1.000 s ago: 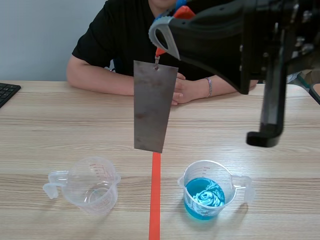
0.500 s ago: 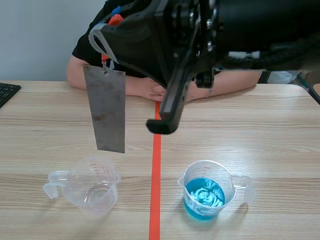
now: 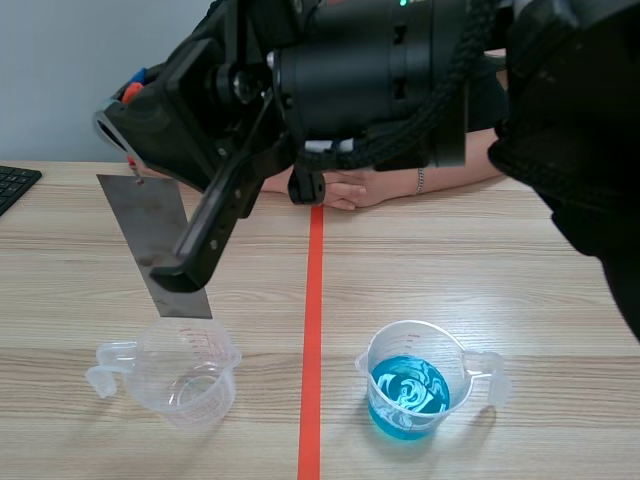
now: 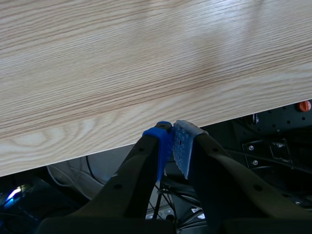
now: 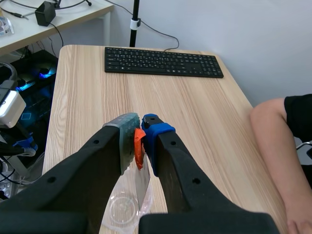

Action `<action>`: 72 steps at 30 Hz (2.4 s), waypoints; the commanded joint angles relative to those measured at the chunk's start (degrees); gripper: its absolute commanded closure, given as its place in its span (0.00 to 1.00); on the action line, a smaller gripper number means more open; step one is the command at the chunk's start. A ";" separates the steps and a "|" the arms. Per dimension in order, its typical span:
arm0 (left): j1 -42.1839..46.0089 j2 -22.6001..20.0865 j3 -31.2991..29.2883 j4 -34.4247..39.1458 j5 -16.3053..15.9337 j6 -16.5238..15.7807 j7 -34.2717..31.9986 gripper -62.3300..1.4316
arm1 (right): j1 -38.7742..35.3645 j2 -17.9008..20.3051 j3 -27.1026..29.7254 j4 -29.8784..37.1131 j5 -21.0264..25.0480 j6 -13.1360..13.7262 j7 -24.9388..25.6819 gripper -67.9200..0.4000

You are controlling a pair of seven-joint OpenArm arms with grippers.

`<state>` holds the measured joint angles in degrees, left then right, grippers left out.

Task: Do the redox reaction experiment.
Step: 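Put the plate into the left beaker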

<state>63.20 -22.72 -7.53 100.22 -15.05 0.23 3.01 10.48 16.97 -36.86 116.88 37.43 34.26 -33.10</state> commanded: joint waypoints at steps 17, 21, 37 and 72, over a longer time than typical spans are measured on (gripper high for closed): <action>0.44 0.15 0.11 0.55 -0.37 0.07 -0.57 0.91 | 0.94 -3.34 -5.11 -0.37 -6.25 -1.75 0.87 0.97; 0.44 0.15 0.11 0.55 -0.37 0.07 -0.57 0.91 | 0.94 -3.34 -5.18 -1.66 -6.25 -1.75 0.90 0.97; 0.44 0.13 0.11 0.55 -0.37 0.07 -0.55 0.91 | 0.94 -3.34 -5.22 -8.74 -7.52 -1.73 5.09 0.97; 0.44 0.13 0.11 0.55 -0.35 0.07 -0.52 0.91 | 0.92 -3.37 -10.10 -20.94 -24.44 -1.70 18.08 0.97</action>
<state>63.20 -22.72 -7.53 100.22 -15.05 0.23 3.01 10.57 13.82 -47.11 95.50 12.40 32.77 -16.27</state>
